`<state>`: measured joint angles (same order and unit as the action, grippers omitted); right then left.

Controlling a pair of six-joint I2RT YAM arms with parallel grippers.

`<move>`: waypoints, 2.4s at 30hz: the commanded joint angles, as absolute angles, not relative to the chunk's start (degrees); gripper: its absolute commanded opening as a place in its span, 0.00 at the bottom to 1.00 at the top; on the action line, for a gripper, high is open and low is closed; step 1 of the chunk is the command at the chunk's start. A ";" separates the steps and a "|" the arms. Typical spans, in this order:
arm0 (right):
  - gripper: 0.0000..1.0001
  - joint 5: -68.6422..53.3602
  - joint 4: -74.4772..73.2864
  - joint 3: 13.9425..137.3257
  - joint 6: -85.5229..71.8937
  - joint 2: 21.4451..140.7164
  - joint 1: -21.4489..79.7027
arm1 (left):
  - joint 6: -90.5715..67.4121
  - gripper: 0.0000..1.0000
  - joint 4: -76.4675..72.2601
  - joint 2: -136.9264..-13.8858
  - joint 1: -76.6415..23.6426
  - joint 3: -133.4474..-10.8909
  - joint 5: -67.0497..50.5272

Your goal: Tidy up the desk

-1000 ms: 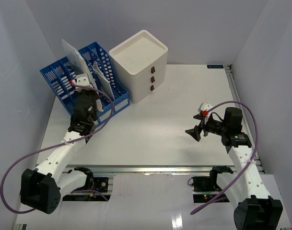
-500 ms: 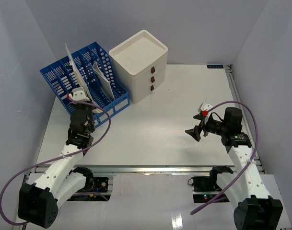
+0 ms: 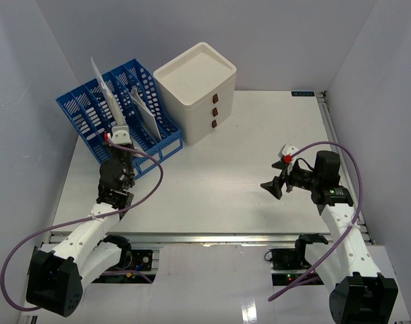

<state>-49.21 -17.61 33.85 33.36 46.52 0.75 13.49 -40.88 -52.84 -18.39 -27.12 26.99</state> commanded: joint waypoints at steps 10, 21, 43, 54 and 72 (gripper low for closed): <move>0.91 -49.62 -17.10 33.57 33.31 47.57 0.70 | 21.85 0.00 -47.78 -52.84 -18.63 -30.48 20.32; 0.91 -49.86 -17.25 33.49 33.42 47.64 0.70 | 26.68 0.00 -54.79 -56.11 -18.72 -27.97 20.06; 0.90 -50.60 -17.67 33.49 33.60 47.29 0.70 | 7.47 0.62 -42.23 -51.20 -18.63 -21.95 16.37; 0.90 -49.18 -18.26 34.28 33.12 48.39 0.70 | -11.75 0.98 8.44 -38.35 -18.67 -45.01 2.27; 0.90 -11.79 -15.84 38.98 11.65 40.48 0.70 | -22.05 0.98 11.67 -21.03 -18.72 -33.31 -34.72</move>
